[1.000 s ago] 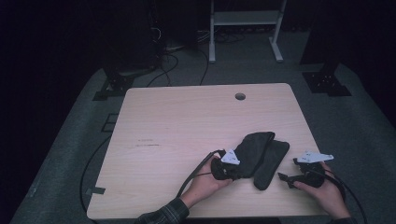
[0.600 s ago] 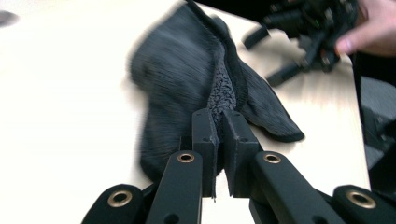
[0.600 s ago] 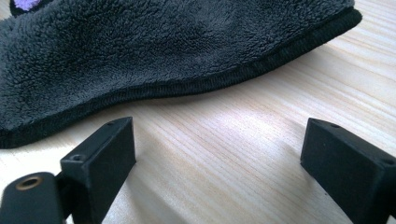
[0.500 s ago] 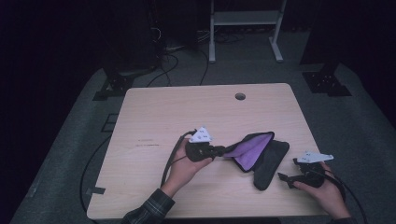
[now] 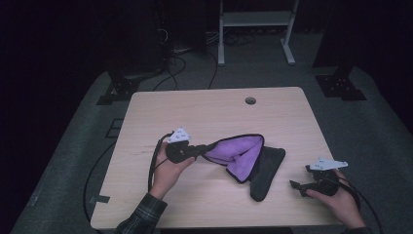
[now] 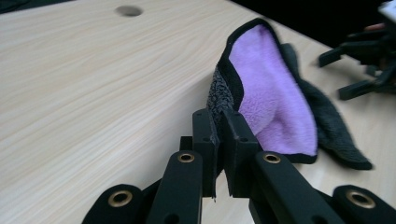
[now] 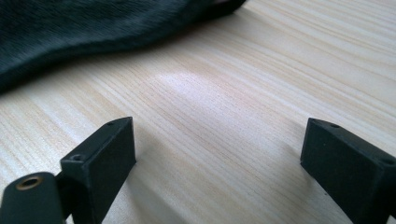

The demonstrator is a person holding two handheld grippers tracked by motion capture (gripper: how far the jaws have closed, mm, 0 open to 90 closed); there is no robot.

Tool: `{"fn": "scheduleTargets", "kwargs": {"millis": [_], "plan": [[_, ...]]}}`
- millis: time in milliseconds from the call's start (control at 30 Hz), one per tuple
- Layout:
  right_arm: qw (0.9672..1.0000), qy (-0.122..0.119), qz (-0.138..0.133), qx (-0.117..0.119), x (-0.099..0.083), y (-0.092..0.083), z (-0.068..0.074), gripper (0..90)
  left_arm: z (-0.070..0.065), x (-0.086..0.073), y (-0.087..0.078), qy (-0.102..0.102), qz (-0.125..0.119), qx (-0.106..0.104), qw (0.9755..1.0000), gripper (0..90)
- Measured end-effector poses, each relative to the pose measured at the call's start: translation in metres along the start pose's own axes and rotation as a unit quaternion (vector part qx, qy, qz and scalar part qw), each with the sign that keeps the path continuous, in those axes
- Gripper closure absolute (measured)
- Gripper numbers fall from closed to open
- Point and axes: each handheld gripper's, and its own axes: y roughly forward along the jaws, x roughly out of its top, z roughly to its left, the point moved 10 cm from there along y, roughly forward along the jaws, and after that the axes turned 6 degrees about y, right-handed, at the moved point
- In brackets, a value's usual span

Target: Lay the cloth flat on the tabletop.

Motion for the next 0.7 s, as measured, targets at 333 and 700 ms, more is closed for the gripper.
{"fn": "scheduleTargets", "kwargs": {"millis": [333,700], "plan": [[1.0,0.0,0.0,0.0,0.0,0.0,0.0,9.2,0.035,-0.04,-0.004,-0.01,0.053,0.059,0.9968,68.5],[0.9992,0.018,-0.019,0.032,0.01,-0.009,0.015,41.6,0.024,-0.061,-0.015,0.006,0.069,0.05,0.9963,40.6]]}}
